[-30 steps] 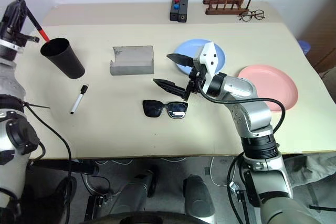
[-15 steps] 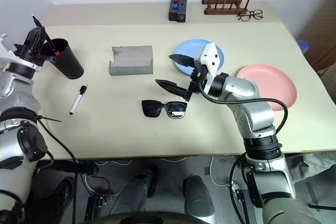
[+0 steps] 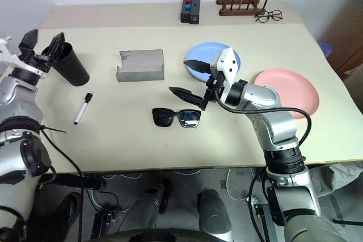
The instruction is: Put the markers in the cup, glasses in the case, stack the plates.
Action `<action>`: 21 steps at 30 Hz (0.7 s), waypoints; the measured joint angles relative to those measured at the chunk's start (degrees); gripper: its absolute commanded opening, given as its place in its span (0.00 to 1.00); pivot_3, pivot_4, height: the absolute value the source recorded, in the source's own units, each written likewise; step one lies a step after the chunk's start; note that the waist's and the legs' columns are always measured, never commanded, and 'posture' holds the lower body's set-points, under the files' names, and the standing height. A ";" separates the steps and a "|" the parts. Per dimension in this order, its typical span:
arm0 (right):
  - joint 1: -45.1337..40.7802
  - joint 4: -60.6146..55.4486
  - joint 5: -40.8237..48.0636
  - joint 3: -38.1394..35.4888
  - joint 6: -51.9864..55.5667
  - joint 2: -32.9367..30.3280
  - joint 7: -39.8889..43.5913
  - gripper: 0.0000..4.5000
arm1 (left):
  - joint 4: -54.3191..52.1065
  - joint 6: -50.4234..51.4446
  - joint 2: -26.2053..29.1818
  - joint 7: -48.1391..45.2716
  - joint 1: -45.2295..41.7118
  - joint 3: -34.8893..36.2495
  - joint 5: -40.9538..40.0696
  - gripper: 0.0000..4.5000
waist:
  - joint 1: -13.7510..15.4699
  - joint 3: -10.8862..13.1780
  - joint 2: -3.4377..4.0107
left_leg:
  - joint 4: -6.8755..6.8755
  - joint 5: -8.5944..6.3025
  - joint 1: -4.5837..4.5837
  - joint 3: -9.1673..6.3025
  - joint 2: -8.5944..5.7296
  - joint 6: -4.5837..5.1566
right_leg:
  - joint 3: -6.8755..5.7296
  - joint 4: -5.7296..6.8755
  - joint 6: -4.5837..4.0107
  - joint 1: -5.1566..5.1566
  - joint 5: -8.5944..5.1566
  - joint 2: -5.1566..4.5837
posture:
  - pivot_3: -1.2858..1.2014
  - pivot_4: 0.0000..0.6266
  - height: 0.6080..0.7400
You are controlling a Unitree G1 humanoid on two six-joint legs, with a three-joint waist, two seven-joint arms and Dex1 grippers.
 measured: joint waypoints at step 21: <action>0.09 1.81 -1.41 1.28 -1.49 0.60 1.12 1.00 | -58.93 76.13 5.39 23.96 15.62 -11.16 -3.34 0.99 | 0.04 0.01 0.00 | -0.04 0.04 0.09 0.06 0.15 -0.08 | 0.15 0.09 -0.08 -0.04 0.03 0.05 | 0.52 0.24 0.99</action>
